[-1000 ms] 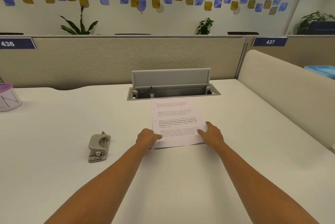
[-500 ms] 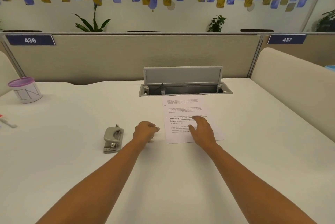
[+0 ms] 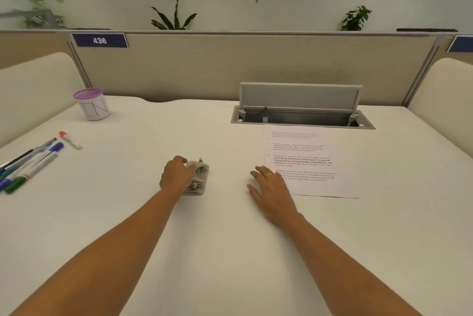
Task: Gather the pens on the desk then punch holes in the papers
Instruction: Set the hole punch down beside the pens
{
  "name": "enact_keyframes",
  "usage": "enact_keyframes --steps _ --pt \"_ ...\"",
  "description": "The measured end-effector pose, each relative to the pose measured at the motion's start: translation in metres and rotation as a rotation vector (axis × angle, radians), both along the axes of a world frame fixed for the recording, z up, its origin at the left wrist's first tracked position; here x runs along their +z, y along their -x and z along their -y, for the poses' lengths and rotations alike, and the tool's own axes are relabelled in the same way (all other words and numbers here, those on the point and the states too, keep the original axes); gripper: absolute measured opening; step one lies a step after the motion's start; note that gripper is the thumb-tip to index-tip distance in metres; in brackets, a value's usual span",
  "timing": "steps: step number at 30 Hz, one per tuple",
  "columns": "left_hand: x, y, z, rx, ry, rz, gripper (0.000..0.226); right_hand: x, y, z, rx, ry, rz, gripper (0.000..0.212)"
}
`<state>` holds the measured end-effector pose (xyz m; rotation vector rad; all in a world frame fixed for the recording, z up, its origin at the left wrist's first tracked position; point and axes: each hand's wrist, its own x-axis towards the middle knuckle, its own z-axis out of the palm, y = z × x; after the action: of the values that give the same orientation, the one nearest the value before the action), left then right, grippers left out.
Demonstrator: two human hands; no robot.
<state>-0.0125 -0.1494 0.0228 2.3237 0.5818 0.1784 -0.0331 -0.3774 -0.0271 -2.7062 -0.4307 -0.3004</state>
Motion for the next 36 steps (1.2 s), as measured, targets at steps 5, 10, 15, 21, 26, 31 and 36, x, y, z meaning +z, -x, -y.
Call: enact_keyframes --steps 5,10,15,21,26,31,36 --pt "-0.003 0.000 -0.002 0.005 0.232 0.036 0.016 0.000 0.001 0.001 -0.025 -0.050 0.013 0.044" --pt "0.001 -0.001 -0.010 0.160 0.523 0.192 0.027 0.000 0.001 0.001 -0.023 -0.046 0.038 0.043" --pt "0.001 0.002 -0.026 0.124 0.441 0.057 0.011 0.001 0.003 0.000 -0.020 -0.045 0.035 0.042" --pt "-0.001 0.005 -0.024 0.126 0.474 0.151 0.011 0.001 0.003 0.001 -0.019 -0.060 0.044 0.041" --pt "-0.003 0.009 -0.018 0.110 0.406 0.040 0.011 0.001 0.004 0.001 -0.030 -0.069 0.043 0.039" --pt "0.010 0.011 -0.017 0.280 0.971 0.152 0.015 0.000 0.004 0.000 -0.037 -0.076 0.041 0.039" --pt "0.024 0.026 -0.019 0.210 1.596 0.130 0.030 0.000 0.004 0.000 -0.045 -0.075 0.048 0.038"
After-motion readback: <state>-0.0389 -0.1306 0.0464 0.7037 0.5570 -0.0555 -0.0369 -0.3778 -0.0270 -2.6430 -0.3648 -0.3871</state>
